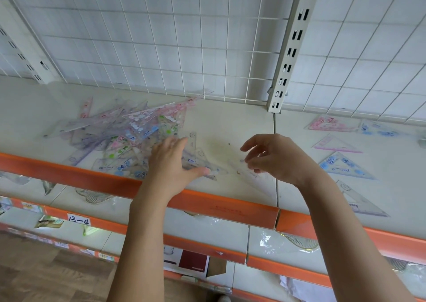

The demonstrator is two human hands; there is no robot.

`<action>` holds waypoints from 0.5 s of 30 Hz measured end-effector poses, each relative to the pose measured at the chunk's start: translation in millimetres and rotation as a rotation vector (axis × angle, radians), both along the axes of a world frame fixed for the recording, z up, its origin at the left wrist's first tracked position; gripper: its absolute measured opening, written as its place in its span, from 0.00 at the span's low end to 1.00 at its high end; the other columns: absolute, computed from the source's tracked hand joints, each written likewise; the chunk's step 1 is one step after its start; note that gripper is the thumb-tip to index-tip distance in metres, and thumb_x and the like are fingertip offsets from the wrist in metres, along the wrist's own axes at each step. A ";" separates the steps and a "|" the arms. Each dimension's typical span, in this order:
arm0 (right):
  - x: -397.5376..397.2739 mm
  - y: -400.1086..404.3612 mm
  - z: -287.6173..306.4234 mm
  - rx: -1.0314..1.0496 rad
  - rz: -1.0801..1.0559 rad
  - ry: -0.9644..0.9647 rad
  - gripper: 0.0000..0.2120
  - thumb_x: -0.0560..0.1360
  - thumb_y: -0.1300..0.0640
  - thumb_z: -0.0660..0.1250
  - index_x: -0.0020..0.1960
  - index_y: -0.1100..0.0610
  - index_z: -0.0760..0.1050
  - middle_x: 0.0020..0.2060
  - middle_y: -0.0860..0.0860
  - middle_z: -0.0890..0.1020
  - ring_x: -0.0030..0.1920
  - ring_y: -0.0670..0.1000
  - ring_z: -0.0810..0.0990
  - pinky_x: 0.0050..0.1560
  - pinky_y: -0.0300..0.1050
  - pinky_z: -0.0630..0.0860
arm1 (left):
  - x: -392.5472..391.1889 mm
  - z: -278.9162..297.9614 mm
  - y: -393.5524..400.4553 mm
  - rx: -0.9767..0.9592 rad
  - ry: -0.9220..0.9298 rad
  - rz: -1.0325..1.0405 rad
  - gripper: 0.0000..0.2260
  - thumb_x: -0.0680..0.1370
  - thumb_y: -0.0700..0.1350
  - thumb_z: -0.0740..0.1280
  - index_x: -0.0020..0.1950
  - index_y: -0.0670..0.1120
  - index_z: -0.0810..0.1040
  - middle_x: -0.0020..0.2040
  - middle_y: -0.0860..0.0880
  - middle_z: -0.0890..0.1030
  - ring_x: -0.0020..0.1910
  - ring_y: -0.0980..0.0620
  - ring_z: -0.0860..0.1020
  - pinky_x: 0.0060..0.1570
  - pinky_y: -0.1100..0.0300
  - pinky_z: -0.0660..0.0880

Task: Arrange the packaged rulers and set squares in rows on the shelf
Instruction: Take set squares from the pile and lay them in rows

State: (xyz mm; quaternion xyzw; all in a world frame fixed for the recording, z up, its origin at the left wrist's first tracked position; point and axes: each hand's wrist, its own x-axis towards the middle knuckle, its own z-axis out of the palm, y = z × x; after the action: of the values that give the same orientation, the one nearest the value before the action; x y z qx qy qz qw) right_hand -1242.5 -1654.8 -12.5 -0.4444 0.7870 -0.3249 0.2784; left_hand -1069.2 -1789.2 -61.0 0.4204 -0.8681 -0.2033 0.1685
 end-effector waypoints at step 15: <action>2.9 -1.0 -11.5 0.018 -0.107 0.047 0.05 0.72 0.62 0.69 0.46 0.56 0.80 0.39 0.48 0.81 0.37 0.43 0.78 0.32 0.26 0.68 | 5.5 10.3 5.9 0.250 0.206 -0.021 0.33 0.65 0.44 0.78 0.68 0.52 0.70 0.56 0.51 0.71 0.46 0.56 0.72 0.47 0.63 0.70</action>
State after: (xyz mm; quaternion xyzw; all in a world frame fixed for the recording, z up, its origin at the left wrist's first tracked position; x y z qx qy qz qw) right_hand -1239.6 -1655.8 -24.0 -0.4067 0.8188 -0.3219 0.2459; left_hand -1063.7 -1783.3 -50.7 0.4058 -0.8186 -0.3535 0.2007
